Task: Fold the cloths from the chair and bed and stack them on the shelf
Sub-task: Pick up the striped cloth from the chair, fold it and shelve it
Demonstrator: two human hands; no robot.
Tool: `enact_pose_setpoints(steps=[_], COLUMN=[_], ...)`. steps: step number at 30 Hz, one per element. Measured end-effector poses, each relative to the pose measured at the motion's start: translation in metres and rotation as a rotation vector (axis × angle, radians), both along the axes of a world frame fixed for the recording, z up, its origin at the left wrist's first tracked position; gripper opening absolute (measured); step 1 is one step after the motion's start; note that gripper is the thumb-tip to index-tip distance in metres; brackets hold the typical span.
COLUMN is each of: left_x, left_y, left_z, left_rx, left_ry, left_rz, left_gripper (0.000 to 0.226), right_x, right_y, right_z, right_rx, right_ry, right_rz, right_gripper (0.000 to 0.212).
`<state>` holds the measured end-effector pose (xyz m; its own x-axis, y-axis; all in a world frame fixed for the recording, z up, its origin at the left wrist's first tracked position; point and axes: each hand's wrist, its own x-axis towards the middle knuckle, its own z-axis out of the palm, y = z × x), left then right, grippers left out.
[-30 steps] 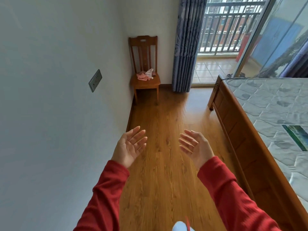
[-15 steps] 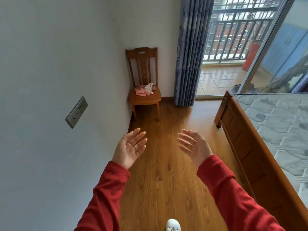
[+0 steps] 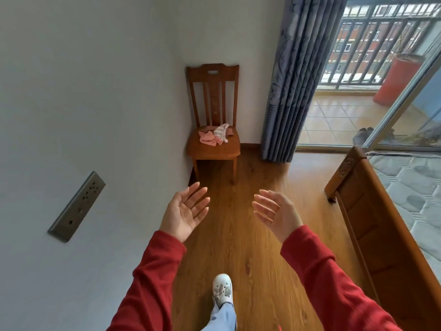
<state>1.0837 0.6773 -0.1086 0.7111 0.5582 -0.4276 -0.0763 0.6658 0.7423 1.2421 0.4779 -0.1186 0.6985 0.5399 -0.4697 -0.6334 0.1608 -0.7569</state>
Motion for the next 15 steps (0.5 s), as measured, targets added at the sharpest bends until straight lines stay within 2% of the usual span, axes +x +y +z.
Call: enact_pose_setpoints(steps=[9, 15], left_x=[0.127, 0.198], left_y=[0.127, 0.185], left_z=[0.008, -0.005], left_rx=[-0.011, -0.051], left_ry=[-0.014, 0.018], left_rz=[-0.001, -0.009], left_gripper=[0.032, 0.032], right_x=[0.12, 0.184], right_y=[0.14, 0.2], right_z=[0.011, -0.001], right_rx=[-0.013, -0.049], right_ry=[0.021, 0.065], right_rz=[-0.007, -0.026], right_gripper=[0.024, 0.027])
